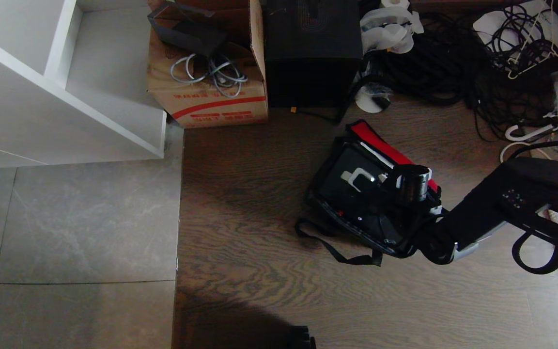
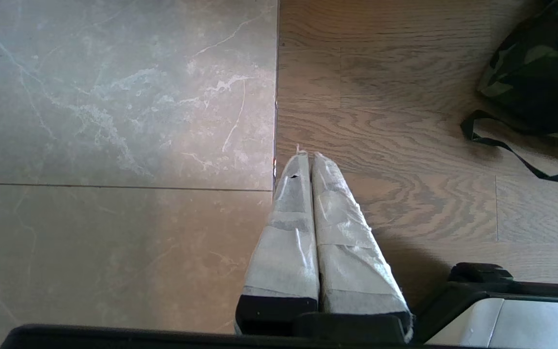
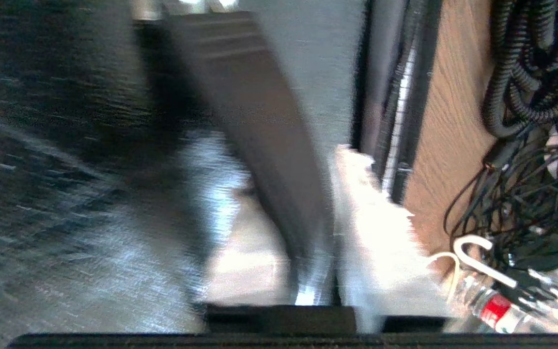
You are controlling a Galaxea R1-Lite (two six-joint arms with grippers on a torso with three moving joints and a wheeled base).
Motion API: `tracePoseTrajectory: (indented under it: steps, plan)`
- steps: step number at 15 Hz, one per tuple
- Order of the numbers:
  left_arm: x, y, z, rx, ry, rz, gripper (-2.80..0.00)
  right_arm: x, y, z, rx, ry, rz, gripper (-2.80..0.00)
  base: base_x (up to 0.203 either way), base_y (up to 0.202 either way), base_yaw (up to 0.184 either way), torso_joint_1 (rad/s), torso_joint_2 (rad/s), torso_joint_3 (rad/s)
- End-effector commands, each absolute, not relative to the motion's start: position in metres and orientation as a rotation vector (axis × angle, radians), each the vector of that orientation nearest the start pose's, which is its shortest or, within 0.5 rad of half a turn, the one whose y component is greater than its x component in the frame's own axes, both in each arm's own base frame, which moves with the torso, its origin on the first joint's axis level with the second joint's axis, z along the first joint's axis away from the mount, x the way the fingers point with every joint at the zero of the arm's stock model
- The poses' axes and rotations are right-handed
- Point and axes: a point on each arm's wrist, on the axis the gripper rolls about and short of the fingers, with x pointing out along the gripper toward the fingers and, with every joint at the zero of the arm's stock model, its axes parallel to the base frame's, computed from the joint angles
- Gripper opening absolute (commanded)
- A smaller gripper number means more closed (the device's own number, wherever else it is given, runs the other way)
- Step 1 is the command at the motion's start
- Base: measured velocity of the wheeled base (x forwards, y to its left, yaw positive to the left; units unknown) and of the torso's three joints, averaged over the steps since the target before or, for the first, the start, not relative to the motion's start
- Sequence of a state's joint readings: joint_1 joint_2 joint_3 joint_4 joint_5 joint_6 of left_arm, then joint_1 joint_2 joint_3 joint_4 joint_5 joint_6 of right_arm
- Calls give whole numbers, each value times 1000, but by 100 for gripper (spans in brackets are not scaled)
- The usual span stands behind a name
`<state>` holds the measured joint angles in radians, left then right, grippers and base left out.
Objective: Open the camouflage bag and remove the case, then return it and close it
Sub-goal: Grip the handle
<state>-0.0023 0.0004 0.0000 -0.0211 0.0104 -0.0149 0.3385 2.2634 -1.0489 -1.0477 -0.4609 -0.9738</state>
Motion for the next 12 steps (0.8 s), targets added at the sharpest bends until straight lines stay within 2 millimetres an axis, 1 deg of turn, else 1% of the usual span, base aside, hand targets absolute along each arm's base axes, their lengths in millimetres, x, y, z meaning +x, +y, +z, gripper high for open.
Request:
tracePoseTrajectory:
  steps: [1, 6, 10, 12]
  plan:
    - [-22, 0, 76, -15, -15, 8, -280, 398, 130, 74, -1043, 214, -35, 0, 0, 0, 0, 0, 0, 0]
    - [-22, 0, 75, -15, -12, 8, -280, 386, 129, 79, -1046, 215, -15, 0, 0, 0, 0, 0, 0, 0]
    - [-22, 0, 76, -15, -14, 8, -280, 373, 132, 73, -1060, 246, 13, 0, 0, 0, 0, 0, 0, 0]
    - [-22, 0, 75, -15, -14, 8, -280, 369, 136, 69, -1065, 257, -20, 0, 0, 0, 0, 0, 0, 0]
